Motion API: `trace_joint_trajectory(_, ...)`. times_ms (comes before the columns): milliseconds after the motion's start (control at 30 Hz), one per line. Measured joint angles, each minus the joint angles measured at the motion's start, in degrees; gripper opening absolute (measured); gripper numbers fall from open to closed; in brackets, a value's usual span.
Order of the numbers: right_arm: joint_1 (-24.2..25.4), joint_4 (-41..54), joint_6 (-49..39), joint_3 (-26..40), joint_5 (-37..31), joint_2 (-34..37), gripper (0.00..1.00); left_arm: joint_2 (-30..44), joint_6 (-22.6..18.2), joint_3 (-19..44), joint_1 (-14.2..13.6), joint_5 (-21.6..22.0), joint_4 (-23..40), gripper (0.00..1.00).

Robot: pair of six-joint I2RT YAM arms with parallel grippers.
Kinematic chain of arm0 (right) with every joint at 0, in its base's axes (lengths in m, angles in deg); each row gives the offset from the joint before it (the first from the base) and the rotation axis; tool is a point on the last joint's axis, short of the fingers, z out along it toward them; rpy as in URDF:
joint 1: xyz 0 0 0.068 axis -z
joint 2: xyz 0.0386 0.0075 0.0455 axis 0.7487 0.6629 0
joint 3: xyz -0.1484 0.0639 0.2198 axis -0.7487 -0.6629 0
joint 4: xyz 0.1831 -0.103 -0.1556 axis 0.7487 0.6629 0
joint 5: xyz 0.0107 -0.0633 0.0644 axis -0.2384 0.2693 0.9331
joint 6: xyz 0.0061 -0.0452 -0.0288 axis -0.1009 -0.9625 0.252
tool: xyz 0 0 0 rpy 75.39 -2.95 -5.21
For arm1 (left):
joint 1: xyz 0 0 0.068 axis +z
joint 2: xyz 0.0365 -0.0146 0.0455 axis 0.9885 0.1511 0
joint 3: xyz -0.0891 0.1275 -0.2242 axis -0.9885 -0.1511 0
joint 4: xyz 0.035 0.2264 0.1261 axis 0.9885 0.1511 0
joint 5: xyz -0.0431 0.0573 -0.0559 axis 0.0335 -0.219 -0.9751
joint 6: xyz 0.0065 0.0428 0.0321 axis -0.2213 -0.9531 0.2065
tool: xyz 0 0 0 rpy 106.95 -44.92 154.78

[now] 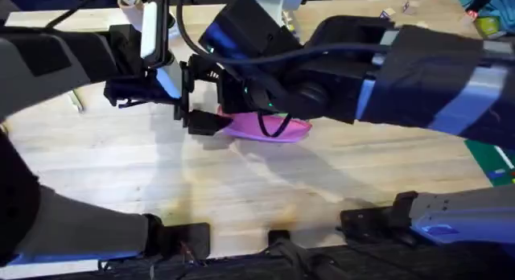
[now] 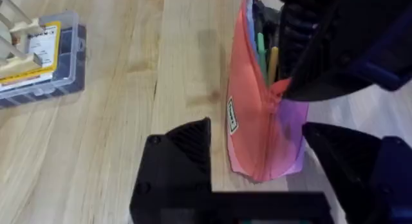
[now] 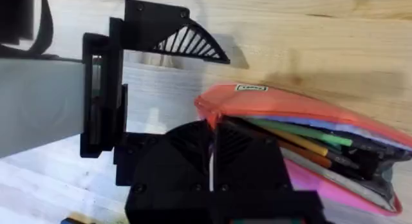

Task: Unzip the bag, pick up the pens from the table one at a time and place them inside, then zip the bag closed.

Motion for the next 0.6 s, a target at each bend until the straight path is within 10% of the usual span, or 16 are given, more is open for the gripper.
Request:
trace_joint_trajectory(167,0.00,-0.01,0.00,0.00,0.00,0.00,0.031,1.08,1.10,0.00,0.00,0.29,-0.01,0.668)
trace_joint_trajectory(300,0.07,-0.03,0.00,0.00,-0.04,0.00,0.031,1.35,1.41,0.00,-0.48,0.75,-0.21,0.048)
trace_joint_trajectory(600,1.05,1.40,-4.12,0.00,-0.04,0.00,0.031,1.33,1.45,0.00,-0.48,1.26,-0.20,0.043)
